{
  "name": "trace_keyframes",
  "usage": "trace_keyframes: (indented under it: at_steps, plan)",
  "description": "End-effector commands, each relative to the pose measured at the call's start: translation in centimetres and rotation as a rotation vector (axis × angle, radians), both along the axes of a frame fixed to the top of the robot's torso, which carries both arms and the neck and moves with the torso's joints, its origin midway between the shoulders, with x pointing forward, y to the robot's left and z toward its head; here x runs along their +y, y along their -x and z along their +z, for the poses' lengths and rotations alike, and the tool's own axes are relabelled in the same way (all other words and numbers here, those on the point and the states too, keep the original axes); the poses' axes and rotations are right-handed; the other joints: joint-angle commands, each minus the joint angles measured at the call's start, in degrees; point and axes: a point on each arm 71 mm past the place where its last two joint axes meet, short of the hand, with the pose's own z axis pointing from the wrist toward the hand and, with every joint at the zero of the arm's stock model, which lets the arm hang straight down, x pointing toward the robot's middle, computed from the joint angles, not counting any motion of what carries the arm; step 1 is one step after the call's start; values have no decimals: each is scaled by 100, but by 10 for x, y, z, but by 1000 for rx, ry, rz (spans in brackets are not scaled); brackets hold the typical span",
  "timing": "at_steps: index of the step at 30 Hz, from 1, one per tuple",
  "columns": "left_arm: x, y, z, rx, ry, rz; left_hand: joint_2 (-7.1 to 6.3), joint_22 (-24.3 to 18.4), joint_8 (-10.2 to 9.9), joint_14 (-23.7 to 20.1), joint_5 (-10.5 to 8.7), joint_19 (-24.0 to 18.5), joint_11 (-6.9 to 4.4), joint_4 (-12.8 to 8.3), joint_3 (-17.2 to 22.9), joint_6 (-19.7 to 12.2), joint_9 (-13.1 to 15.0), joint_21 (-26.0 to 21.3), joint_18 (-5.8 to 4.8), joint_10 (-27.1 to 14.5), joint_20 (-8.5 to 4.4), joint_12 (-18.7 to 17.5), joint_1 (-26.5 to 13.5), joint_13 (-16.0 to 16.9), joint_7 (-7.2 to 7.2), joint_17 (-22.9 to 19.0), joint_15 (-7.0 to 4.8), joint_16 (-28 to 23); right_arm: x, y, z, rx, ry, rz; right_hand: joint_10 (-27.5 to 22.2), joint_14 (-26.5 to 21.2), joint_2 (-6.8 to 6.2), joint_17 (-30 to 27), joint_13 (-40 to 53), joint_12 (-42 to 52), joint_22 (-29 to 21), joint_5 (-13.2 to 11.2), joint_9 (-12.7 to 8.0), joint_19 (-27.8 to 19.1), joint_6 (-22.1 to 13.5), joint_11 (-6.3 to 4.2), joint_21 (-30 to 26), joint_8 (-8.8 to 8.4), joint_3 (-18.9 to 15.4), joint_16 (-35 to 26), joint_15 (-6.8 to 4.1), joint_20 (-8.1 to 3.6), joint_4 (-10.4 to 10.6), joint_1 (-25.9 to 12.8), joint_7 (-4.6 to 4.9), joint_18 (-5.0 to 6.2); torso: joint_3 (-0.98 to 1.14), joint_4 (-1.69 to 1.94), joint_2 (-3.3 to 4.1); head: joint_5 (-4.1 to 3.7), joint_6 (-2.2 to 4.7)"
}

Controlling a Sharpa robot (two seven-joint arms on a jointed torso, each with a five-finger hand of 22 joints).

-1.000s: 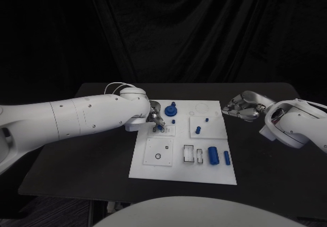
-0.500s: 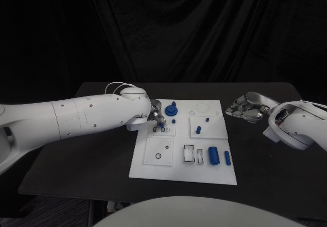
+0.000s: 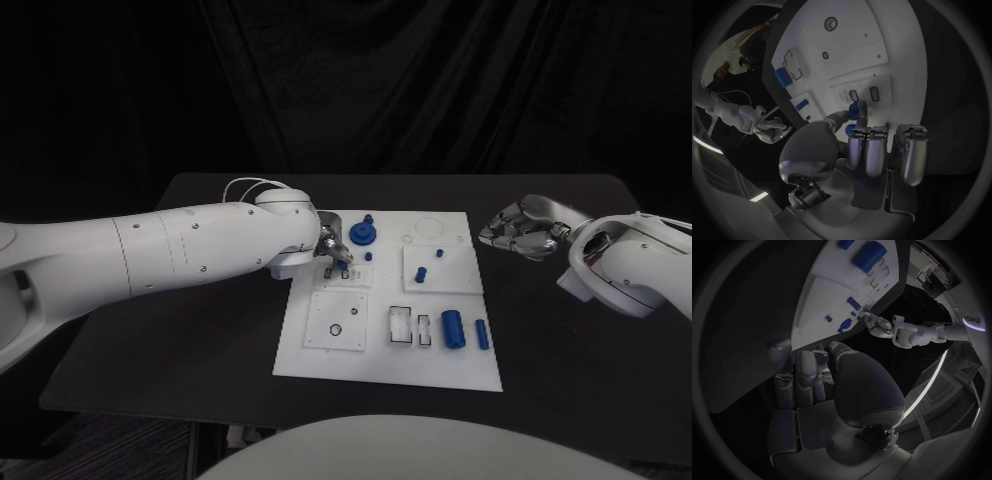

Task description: Assemble the parts on the task board

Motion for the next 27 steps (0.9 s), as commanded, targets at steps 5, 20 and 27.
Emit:
trace_keyframes:
  at_steps: [5, 20, 27]
  plan:
    - [-1, 7, -8, 13, 16, -4, 25, 1286, -21, 595, 17, 417, -21, -6, 44, 13, 14, -21, -8, 597, -54, 19, -47, 1493, -27, 1509, -27, 15, 0, 0, -2, 15, 13, -6, -49, -43, 13, -5, -12, -23, -6, 59, -11, -23, 9, 3, -41, -12, 42, -18, 0, -2, -6, 67, 13, 51, 0, 4, -11, 13, -1]
    - [1, 11, -14, 18, 25, -1, 32, 1274, -28, 595, 11, 408, -21, -6, 69, 14, 25, -31, -4, 597, -54, 19, -54, 1493, -27, 1509, -28, 15, 3, 0, -3, 22, 15, 3, -66, -50, -4, -14, -36, -31, -15, 141, -19, -29, 9, 7, -84, -12, 83, -29, 3, -1, -10, 115, 16, 56, -1, -1, -15, -6, -1]
    - [2, 10, -16, 14, 28, 9, 34, 1263, -36, 595, -1, 399, -19, 1, 82, 11, 33, -41, 0, 597, -54, 19, -66, 1493, -23, 1509, -27, 15, 5, 0, -3, 21, 13, 9, -89, -58, -4, -31, -61, -56, -34, 159, -21, -44, 9, 10, -137, -12, 92, -53, 4, 0, -9, 123, 17, 65, -3, 3, -14, -12, -1]
